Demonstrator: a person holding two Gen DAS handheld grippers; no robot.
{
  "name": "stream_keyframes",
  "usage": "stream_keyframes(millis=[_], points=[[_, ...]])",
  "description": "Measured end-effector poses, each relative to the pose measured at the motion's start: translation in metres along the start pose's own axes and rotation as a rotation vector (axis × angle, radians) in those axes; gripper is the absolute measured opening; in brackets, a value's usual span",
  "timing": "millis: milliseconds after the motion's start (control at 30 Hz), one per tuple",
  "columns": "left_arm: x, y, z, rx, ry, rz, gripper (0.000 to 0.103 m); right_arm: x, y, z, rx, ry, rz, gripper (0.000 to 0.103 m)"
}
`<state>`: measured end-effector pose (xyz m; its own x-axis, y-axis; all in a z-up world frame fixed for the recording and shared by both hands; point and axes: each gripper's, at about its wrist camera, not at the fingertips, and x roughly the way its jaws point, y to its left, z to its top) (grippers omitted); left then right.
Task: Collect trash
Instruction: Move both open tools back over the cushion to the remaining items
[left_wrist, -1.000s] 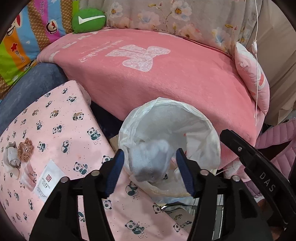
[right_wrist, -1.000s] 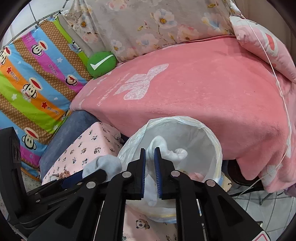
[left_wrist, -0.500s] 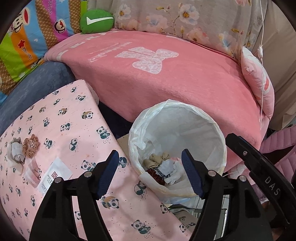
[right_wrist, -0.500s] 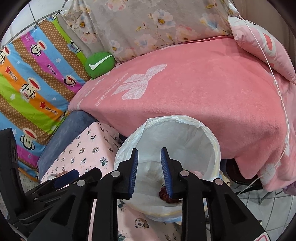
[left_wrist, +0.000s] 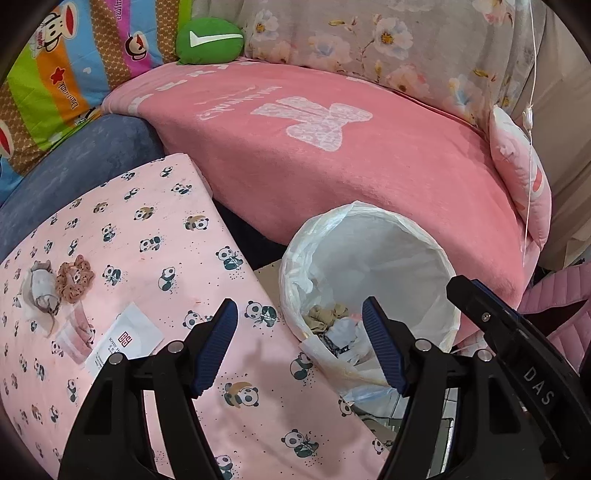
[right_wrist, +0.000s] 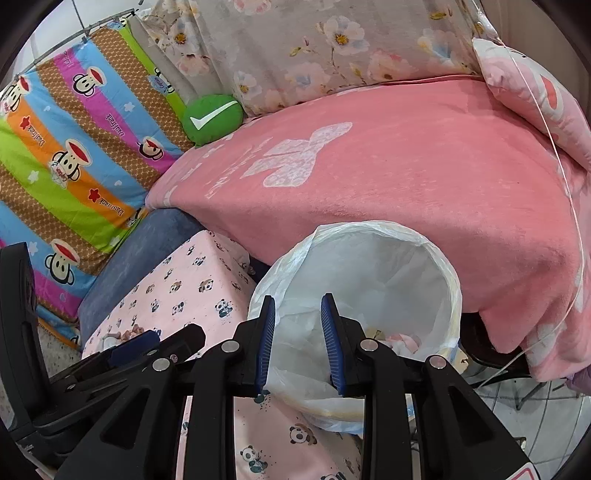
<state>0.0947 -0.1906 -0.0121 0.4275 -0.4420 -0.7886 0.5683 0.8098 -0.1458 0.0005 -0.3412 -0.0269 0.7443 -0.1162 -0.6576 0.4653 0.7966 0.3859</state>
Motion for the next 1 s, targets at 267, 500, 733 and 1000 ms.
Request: stream_keyframes(millis=[267, 500, 733, 1000], points=[[-0.008, 0.024, -0.006, -0.045, -0.01, 0.014, 0.067, 0.003, 0.022, -0.009, -0.035, 0.02, 0.011, 0.033], [-0.013, 0.056, -0.013, -0.105, -0.012, 0.042, 0.067, 0.01, 0.048, -0.021, -0.073, 0.045, 0.029, 0.035], [-0.017, 0.099, -0.025, -0.182, -0.004, 0.082, 0.067, 0.02, 0.078, -0.035, -0.12, 0.077, 0.052, 0.036], [-0.02, 0.155, -0.042, -0.28, 0.005, 0.138, 0.071, 0.034, 0.117, -0.055, -0.18, 0.12, 0.079, 0.037]])
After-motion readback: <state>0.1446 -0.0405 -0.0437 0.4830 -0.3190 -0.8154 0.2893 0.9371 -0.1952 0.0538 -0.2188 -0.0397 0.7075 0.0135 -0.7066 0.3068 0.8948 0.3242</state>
